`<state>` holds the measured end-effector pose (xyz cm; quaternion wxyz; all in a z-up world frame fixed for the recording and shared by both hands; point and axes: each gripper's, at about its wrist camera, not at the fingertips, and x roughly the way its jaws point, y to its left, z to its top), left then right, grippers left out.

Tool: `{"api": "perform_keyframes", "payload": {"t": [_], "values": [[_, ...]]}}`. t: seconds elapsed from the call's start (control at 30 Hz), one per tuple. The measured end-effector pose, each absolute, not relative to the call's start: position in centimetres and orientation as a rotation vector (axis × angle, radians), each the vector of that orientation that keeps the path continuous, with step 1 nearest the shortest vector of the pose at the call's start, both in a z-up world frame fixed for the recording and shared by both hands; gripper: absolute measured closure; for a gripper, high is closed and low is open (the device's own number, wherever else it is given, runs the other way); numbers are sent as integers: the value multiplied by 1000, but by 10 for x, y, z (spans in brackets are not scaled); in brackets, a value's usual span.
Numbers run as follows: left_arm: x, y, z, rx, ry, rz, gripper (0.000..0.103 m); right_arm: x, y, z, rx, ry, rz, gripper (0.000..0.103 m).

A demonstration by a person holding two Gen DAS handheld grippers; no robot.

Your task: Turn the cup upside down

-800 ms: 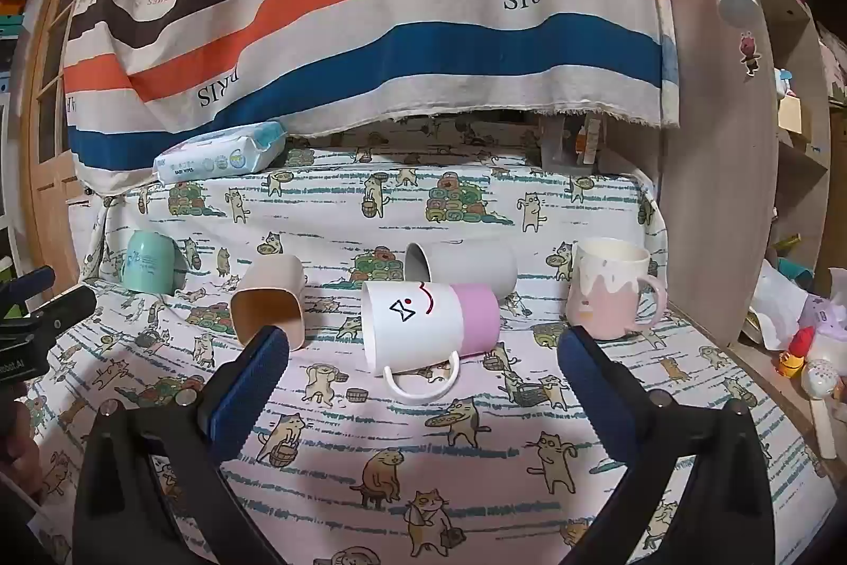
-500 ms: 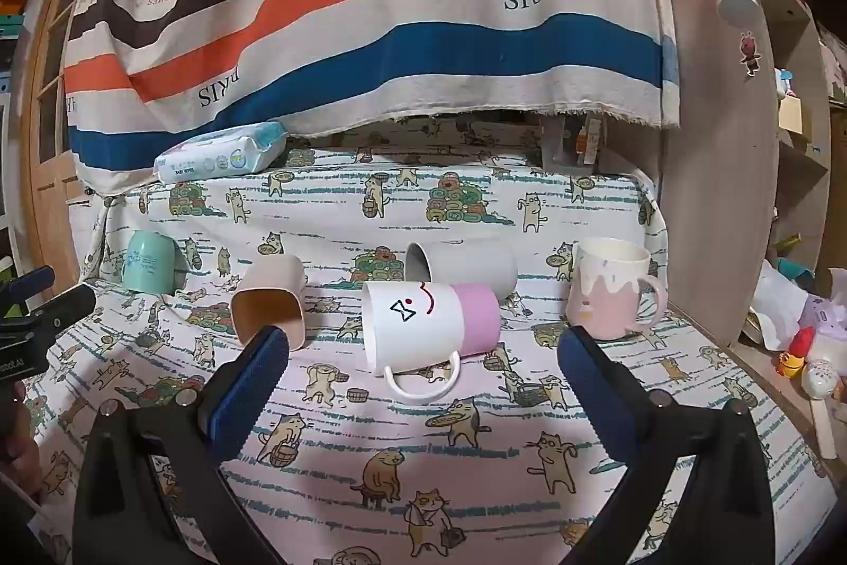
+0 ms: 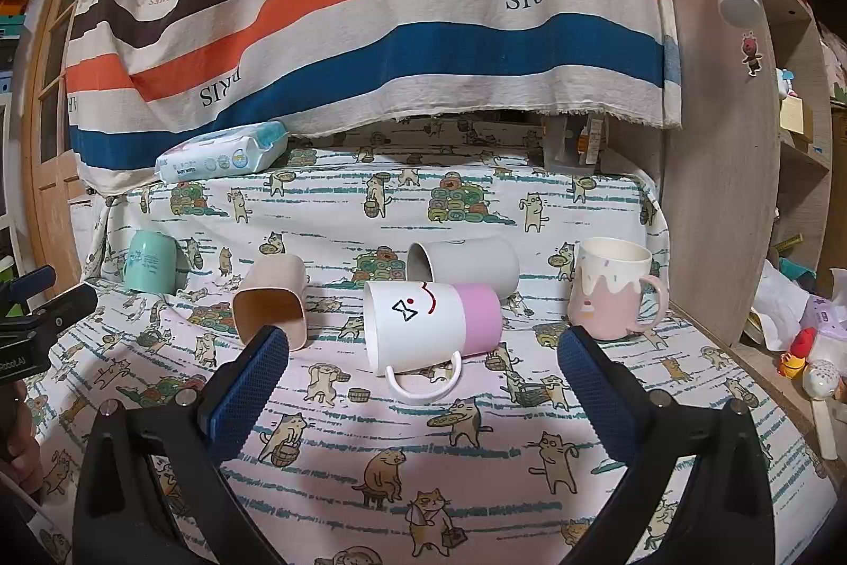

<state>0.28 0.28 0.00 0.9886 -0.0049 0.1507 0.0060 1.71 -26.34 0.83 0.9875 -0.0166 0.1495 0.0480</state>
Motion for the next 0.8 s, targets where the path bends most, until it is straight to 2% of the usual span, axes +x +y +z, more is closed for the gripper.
{"api": "perform_keyframes", "payload": {"t": [0.8], "values": [[2,5,-3,-9,307,18,0,17,-262,9,-32,302,97,0]]}}
